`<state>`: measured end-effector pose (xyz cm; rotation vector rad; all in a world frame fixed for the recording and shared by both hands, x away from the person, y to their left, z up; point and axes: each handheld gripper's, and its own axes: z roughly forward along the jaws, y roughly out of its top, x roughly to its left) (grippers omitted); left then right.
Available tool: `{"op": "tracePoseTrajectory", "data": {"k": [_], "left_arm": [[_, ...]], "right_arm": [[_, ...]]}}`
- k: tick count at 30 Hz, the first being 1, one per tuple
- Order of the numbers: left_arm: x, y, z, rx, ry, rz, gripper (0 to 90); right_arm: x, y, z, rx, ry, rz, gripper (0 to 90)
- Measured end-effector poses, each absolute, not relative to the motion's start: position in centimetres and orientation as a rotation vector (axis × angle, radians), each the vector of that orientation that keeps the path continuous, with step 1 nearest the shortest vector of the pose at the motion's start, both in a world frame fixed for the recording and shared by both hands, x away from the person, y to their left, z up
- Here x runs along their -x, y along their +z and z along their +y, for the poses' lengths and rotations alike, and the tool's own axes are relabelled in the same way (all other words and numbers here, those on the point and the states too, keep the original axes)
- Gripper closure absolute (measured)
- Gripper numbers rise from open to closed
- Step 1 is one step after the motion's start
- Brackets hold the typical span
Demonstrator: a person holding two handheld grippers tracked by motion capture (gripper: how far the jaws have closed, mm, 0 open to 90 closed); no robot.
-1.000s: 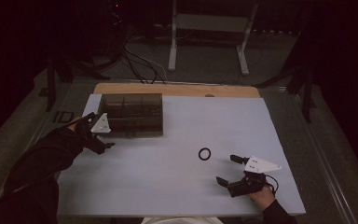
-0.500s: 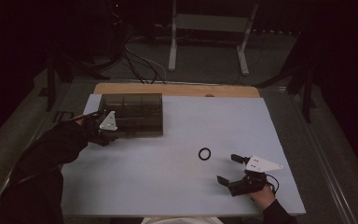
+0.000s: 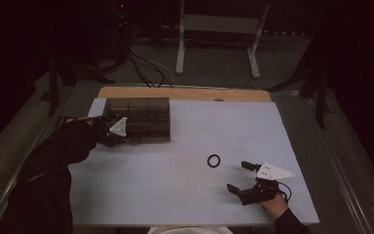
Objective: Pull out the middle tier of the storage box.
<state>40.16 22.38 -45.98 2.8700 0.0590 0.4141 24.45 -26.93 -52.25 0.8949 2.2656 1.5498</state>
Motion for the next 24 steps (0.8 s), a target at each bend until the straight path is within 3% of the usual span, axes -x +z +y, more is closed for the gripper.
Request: {"op": "tracePoseTrajectory", "data": {"k": [11, 24], "left_arm": [[-41.1, -46.6, 22.0, -2.971, 0.345, 0.055, 81.7], [-41.3, -46.5, 21.4, -3.011, 0.296, 0.023, 84.6]], "right_arm": [[-24.4, -52.2, -26.9, -0.892, 1.547, 2.266, 0.0], [-24.5, -52.3, -27.0, -0.894, 1.541, 2.264, 0.0]]}}
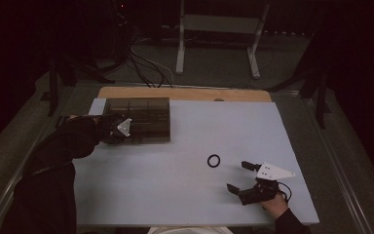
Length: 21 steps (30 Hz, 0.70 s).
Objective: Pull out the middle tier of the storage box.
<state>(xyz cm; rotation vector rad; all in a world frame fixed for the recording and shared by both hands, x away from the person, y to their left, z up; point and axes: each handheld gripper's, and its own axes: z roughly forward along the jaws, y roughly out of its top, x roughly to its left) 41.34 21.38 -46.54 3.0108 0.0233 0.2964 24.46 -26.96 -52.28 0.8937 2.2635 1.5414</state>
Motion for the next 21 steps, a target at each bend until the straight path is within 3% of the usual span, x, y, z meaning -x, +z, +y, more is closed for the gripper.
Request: {"op": "tracePoseTrajectory", "data": {"k": [21], "left_arm": [[-39.4, -46.3, 21.4, -2.985, 0.202, 0.056, 86.4]], "right_arm": [[-24.4, -52.3, -26.9, -0.89, 1.533, 2.267, 0.0]]}}
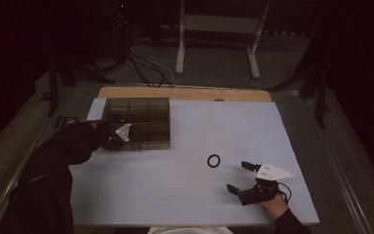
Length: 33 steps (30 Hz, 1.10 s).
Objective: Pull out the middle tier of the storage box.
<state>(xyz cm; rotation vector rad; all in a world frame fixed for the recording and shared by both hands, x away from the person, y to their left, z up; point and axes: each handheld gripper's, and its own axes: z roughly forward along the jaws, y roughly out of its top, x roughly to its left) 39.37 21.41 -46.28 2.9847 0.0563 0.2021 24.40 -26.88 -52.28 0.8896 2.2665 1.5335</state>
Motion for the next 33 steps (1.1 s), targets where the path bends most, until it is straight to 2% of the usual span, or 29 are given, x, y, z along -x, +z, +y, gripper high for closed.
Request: {"op": "tracePoseTrajectory", "data": {"k": [33], "left_arm": [[-36.4, -46.6, 21.1, -2.998, 0.175, 0.033, 87.9]], "right_arm": [[-24.3, -52.3, -26.7, -0.882, 1.522, 2.276, 0.0]]}}
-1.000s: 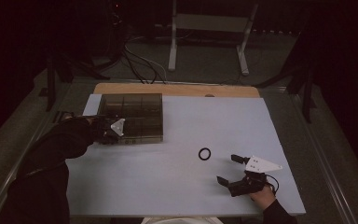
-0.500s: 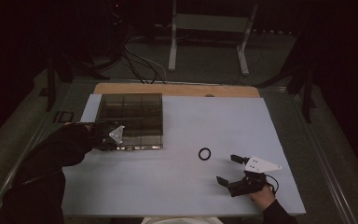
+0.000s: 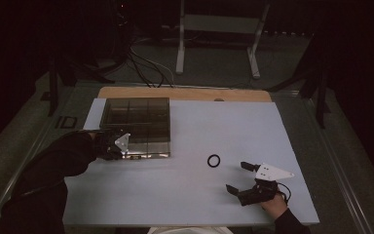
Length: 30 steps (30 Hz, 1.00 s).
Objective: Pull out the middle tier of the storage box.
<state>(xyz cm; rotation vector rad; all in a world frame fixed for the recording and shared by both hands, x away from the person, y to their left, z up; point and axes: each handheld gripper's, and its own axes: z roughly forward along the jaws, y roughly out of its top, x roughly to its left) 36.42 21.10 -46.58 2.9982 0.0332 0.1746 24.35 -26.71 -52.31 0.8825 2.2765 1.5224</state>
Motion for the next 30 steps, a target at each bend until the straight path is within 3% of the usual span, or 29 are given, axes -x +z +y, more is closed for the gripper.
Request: {"op": "tracePoseTrajectory", "data": {"k": [10, 11, 14, 22, 30], "left_arm": [[-36.4, -46.8, 21.4, -2.992, 0.208, 0.025, 87.3], [-36.4, -46.8, 21.4, -2.992, 0.208, 0.025, 83.4], [-36.5, -46.4, 21.8, -2.974, 0.232, 0.141, 75.7], [-36.2, -45.4, 22.4, -2.816, 0.239, 0.295, 65.1], [-36.3, -44.1, 23.2, -2.633, 0.244, 0.479, 59.7]], "right_arm": [[-24.4, -52.3, -26.7, -0.884, 1.523, 2.276, 0.0], [-24.4, -52.3, -26.7, -0.884, 1.523, 2.276, 0.0], [-24.4, -52.3, -26.7, -0.881, 1.52, 2.278, 0.0], [-24.4, -52.4, -26.7, -0.876, 1.513, 2.279, 0.0], [-24.4, -52.4, -26.7, -0.877, 1.51, 2.279, 0.0]]}}
